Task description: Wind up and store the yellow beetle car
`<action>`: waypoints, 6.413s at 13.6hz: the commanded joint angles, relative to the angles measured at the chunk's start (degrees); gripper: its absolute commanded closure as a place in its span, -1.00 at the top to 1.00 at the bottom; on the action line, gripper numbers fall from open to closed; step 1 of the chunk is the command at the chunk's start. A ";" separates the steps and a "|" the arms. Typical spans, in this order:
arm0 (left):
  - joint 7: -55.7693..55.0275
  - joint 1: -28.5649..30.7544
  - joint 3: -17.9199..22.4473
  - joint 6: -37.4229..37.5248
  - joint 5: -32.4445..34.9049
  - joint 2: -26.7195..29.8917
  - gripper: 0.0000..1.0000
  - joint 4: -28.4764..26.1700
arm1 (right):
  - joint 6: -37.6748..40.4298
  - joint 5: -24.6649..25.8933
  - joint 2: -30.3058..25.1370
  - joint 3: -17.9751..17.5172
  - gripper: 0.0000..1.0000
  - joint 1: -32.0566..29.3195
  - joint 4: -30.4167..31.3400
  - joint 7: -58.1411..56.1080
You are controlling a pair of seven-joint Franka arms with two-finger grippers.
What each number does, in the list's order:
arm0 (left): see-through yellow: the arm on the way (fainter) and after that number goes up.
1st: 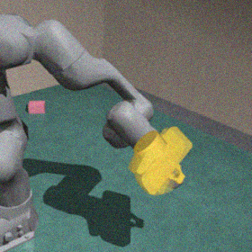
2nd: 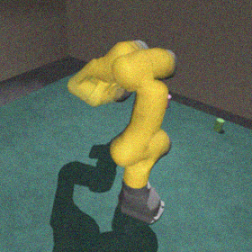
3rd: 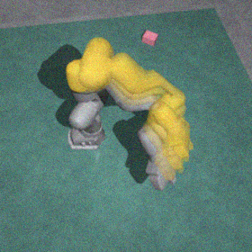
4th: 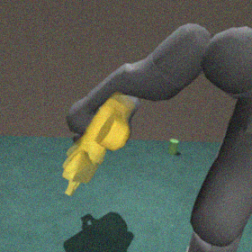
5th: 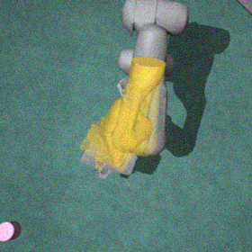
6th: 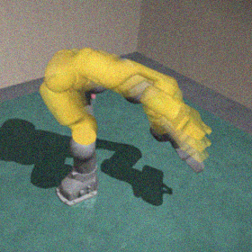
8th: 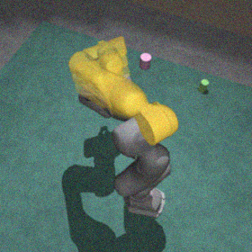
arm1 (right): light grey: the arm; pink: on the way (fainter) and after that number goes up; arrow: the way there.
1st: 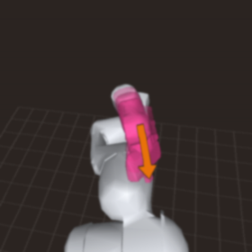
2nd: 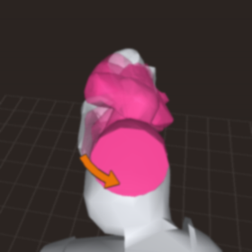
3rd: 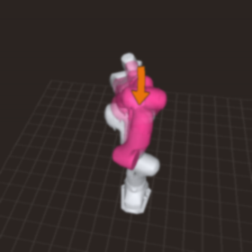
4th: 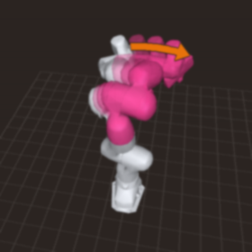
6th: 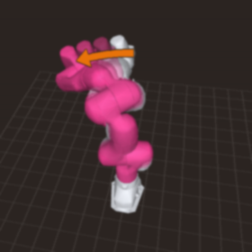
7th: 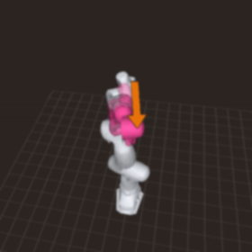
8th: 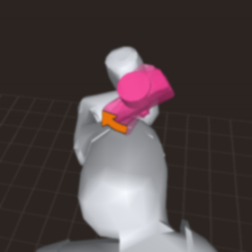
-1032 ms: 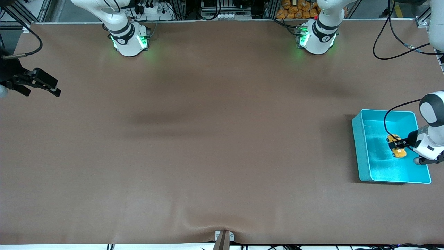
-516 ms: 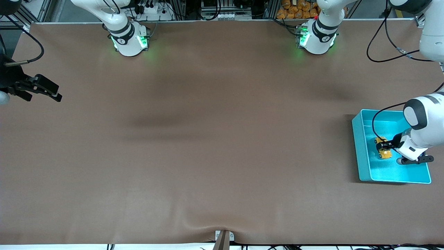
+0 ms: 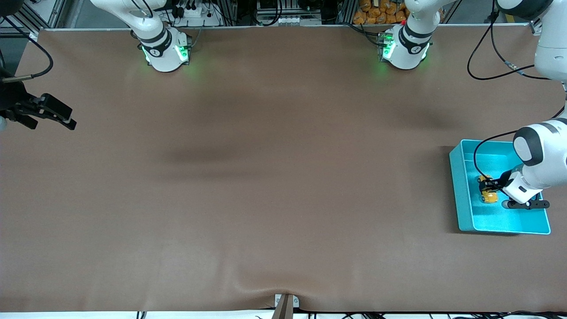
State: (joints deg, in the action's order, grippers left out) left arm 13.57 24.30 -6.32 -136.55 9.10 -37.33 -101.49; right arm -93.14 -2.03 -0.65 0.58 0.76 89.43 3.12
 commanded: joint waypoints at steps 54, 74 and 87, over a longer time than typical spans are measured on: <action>-14.30 -26.05 3.42 53.76 -11.21 39.79 1.00 15.09 | -2.22 3.70 1.35 0.65 1.00 2.22 -0.49 -0.57; -14.27 -24.56 3.34 52.71 -9.19 39.62 1.00 14.21 | -2.84 4.23 1.96 0.65 1.00 2.05 -0.40 -0.39; -16.12 -25.61 1.93 52.97 -9.10 39.44 1.00 13.77 | -3.90 4.23 2.58 0.65 1.00 1.96 -0.31 0.05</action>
State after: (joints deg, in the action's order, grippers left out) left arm -1.37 -0.60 -4.25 -84.12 -1.19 2.36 -88.43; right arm -96.69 1.52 1.82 1.24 2.69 89.19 2.91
